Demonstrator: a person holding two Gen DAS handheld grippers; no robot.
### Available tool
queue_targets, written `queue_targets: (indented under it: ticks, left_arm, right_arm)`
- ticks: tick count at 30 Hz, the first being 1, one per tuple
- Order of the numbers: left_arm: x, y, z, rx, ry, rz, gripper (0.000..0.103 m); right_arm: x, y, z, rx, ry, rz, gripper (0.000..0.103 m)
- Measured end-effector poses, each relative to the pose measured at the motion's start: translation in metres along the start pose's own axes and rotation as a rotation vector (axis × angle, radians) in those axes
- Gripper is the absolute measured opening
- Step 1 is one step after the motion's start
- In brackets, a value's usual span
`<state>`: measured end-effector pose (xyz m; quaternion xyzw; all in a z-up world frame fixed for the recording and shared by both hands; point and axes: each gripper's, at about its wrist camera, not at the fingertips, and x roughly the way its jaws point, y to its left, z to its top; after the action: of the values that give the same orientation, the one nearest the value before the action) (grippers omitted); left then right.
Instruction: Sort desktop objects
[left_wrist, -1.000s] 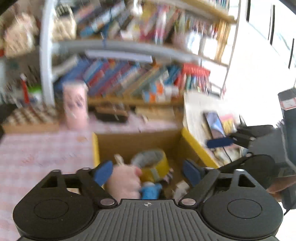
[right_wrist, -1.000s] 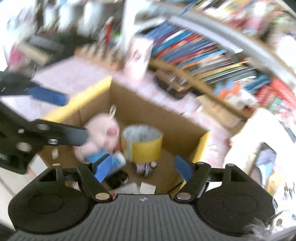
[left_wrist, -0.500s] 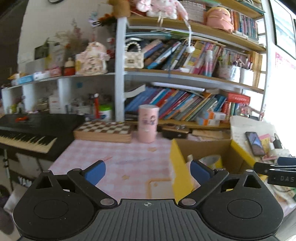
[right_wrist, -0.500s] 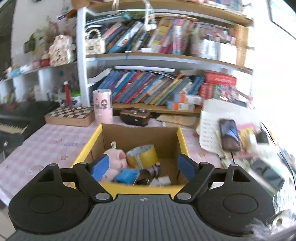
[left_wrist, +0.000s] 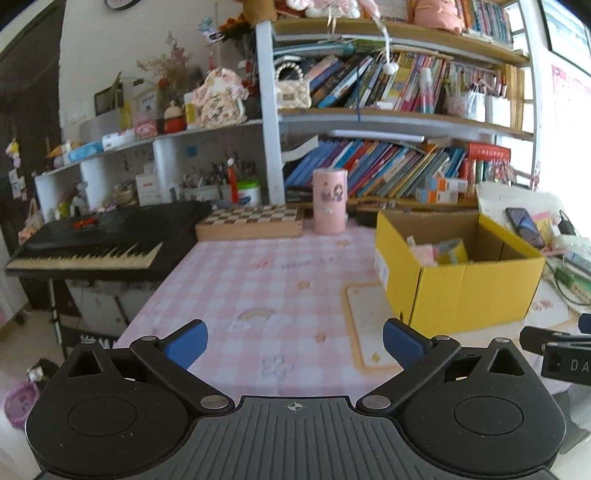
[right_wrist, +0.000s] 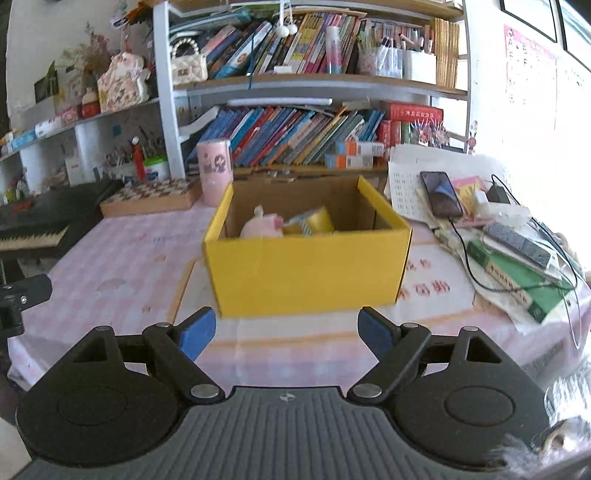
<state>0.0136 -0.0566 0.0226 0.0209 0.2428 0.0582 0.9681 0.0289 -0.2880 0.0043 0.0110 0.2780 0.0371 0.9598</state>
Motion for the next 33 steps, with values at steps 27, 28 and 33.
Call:
queue_targets:
  ticks: [27, 28, 33]
  left_arm:
    - [-0.009, 0.012, -0.032, -0.029, 0.148, -0.01, 0.102]
    - [-0.009, 0.012, -0.032, -0.028, 0.15, -0.01, 0.102]
    - [-0.007, 0.011, -0.032, -0.017, 0.162, -0.008, 0.102]
  right_arm:
    - [-0.019, 0.023, -0.03, -0.019, 0.111, -0.005, 0.097]
    - [-0.019, 0.022, -0.03, -0.014, 0.112, -0.005, 0.097]
    - [-0.016, 0.021, -0.03, 0.003, 0.126, 0.001, 0.099]
